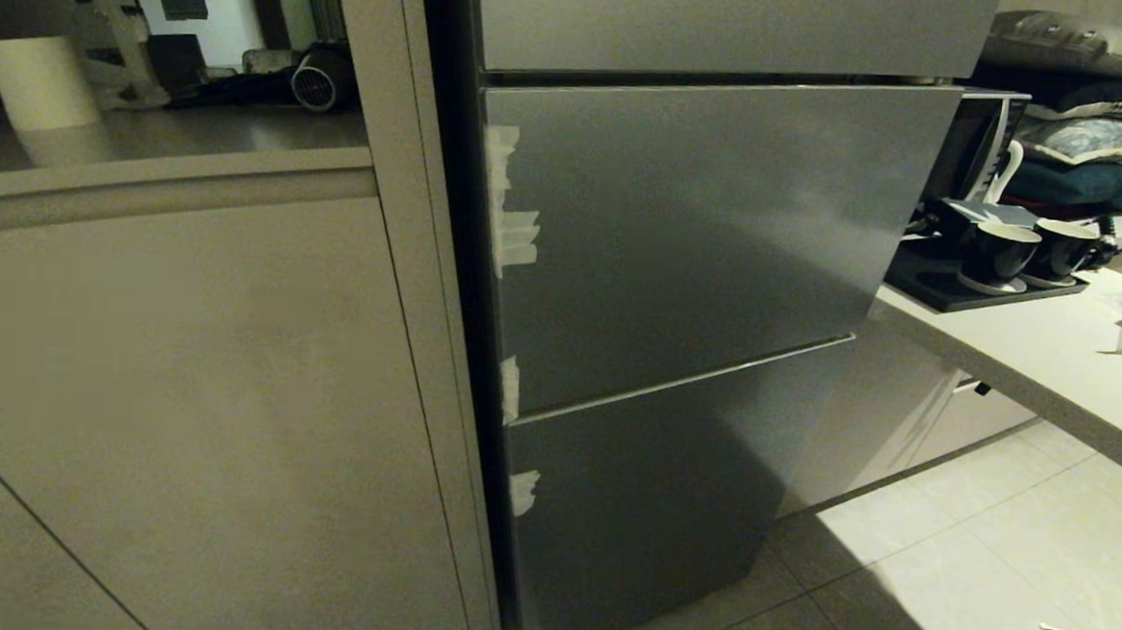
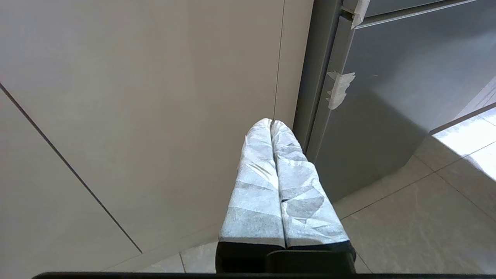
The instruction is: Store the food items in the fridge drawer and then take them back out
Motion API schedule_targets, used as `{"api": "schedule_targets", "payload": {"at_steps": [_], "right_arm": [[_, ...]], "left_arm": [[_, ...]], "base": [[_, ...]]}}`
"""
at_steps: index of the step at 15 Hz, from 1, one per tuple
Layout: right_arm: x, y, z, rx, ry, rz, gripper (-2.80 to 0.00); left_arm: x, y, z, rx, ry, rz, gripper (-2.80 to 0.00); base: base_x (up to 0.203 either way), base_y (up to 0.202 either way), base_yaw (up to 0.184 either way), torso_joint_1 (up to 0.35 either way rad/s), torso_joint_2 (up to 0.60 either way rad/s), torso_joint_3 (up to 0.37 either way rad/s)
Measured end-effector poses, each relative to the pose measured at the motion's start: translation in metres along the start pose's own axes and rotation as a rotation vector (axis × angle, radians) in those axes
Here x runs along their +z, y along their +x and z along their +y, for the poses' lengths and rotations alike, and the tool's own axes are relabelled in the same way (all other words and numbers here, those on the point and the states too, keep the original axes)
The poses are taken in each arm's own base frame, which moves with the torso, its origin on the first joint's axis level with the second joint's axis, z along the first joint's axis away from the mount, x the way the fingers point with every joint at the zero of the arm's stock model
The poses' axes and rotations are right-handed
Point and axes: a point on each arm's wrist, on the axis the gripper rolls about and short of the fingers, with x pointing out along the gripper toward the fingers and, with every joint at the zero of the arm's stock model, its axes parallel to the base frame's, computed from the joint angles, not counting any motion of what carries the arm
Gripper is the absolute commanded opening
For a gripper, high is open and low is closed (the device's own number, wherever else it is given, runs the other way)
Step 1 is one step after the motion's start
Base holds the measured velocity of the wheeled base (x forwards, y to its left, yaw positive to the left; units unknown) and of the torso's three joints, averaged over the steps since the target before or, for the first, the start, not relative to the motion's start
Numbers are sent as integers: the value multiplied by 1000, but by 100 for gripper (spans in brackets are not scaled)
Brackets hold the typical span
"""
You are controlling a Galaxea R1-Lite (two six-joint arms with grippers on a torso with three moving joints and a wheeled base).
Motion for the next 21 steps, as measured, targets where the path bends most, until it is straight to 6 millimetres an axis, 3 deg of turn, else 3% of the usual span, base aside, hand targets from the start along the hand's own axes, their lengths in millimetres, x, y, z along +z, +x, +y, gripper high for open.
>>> {"api": "schedule_targets", "payload": {"at_steps": [21], "right_arm": [[0, 0, 0, 0, 0, 0, -280]], "left_arm": [[2, -1, 0, 4, 5, -5, -280]], "base": [[0, 0, 0, 0, 0, 0]]}}
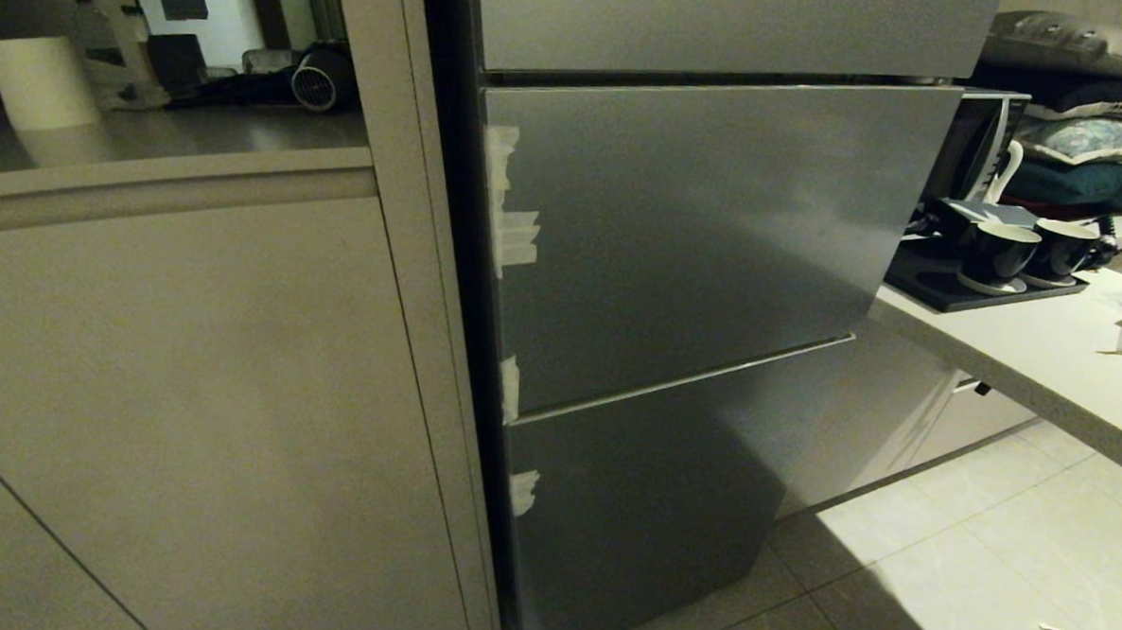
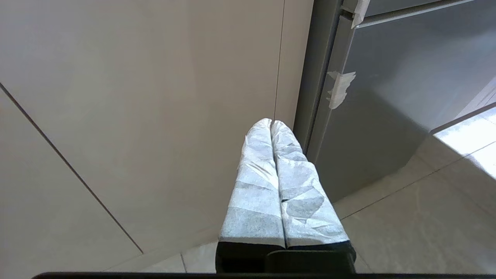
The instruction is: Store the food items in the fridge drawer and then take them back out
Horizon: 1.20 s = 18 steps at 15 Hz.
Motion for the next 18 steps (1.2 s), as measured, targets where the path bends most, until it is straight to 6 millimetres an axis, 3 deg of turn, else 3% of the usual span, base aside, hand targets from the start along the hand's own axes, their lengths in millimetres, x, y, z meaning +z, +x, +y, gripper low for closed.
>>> {"api": "schedule_targets", "payload": {"at_steps": [4, 8, 12, 18], "right_arm": [[0, 0, 0, 0, -1, 1, -280], [0, 0, 0, 0, -1, 1, -280], [0, 0, 0, 0, -1, 1, -280], [0, 0, 0, 0, 0, 1, -280]], "left_arm": [[45, -11, 0, -25, -8, -99, -280], [81, 18, -2, -196, -111, 38, -280], [112, 77, -12, -316, -232, 133, -280], [150, 192, -35, -362, -286, 103, -280]], "base": [[0, 0, 0, 0, 0, 0], [0, 0, 0, 0, 0, 0], [0, 0, 0, 0, 0, 0], [0, 0, 0, 0, 0, 0]]}}
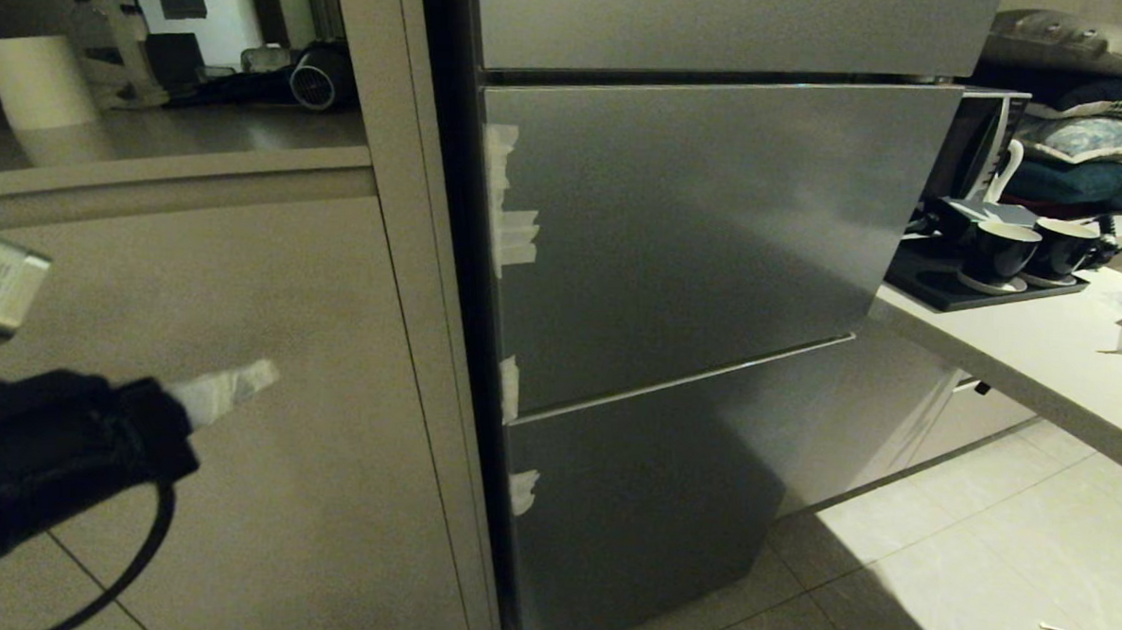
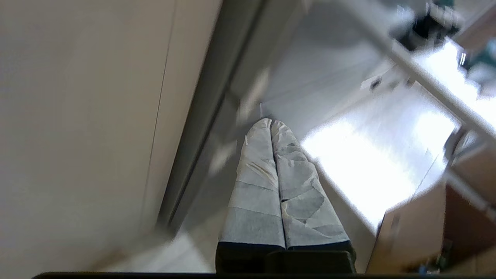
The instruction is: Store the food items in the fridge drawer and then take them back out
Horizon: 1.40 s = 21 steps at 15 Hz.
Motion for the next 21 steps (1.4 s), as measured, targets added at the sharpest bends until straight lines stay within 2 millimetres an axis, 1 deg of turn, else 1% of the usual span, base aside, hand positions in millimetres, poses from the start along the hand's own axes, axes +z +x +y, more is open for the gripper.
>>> {"api": "schedule_targets", "payload": {"at_steps": [2, 4, 6, 9, 14, 17, 21], "right_arm": [[0, 0, 0, 0, -1, 0, -280], [0, 0, 0, 0, -1, 0, -280], [0, 0, 0, 0, -1, 0, -280], [0, 0, 0, 0, -1, 0, -280], [0, 0, 0, 0, 0, 0, -280], [0, 0, 0, 0, 0, 0, -280], [0, 0, 0, 0, 0, 0, -280]], "left_arm": [[16, 40, 2, -26, -21, -58, -280], [30, 75, 2, -61, -21, -126, -280], [38, 102, -2, -95, -16, -157, -280], [40, 137, -12, -132, -14, -158, -280], [33, 176, -35, -139, -18, -168, -280], [28, 187, -49, -167, -18, -162, -280], [27, 201, -57, -155, -22, -180, -280]], "base": [[0, 0, 0, 0, 0, 0], [0, 0, 0, 0, 0, 0], [0, 0, 0, 0, 0, 0], [0, 0, 0, 0, 0, 0], [0, 0, 0, 0, 0, 0], [0, 0, 0, 0, 0, 0], [0, 0, 0, 0, 0, 0]]}}
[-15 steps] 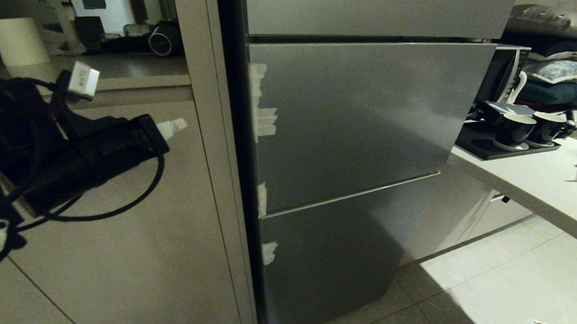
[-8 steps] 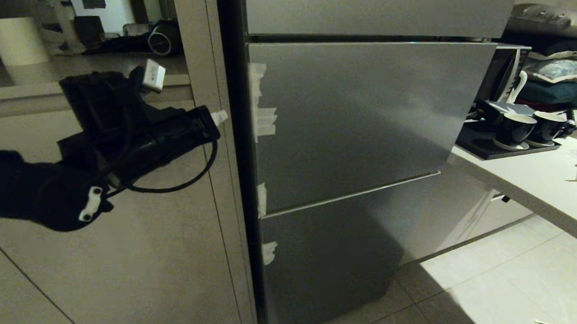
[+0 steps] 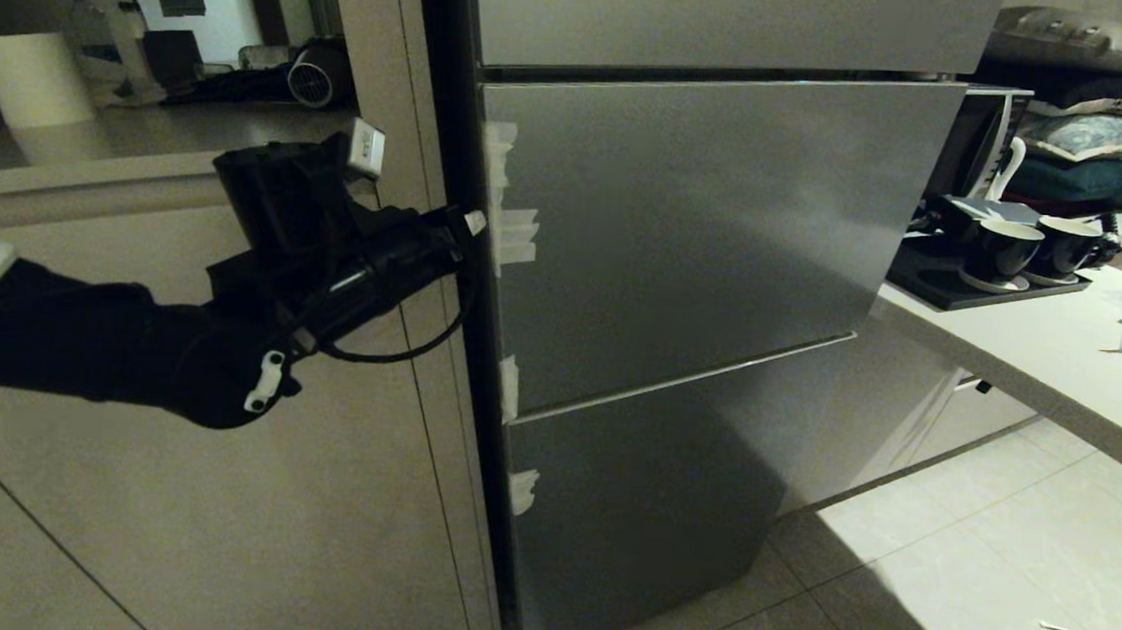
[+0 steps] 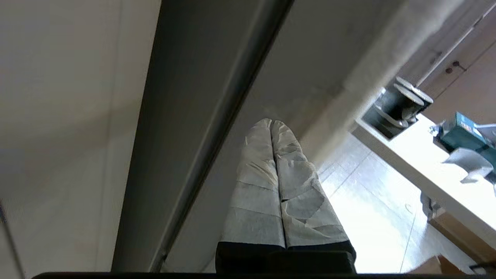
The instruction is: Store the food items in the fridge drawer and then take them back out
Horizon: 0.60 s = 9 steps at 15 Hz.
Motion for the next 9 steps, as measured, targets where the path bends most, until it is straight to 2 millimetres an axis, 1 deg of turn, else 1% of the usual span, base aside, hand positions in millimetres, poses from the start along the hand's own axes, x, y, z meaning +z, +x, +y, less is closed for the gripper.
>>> {"api": "schedule_targets", "payload": {"at_steps": [5, 9], "right_arm": [[0, 0, 0, 0, 0, 0, -280], [0, 0, 0, 0, 0, 0, -280]], "left_arm": [[-3, 10, -6, -3, 0, -14, -280], [-7, 13, -9, -17, -4, -10, -280]], "base": [[0, 0, 0, 0, 0, 0], [0, 0, 0, 0, 0, 0]]}}
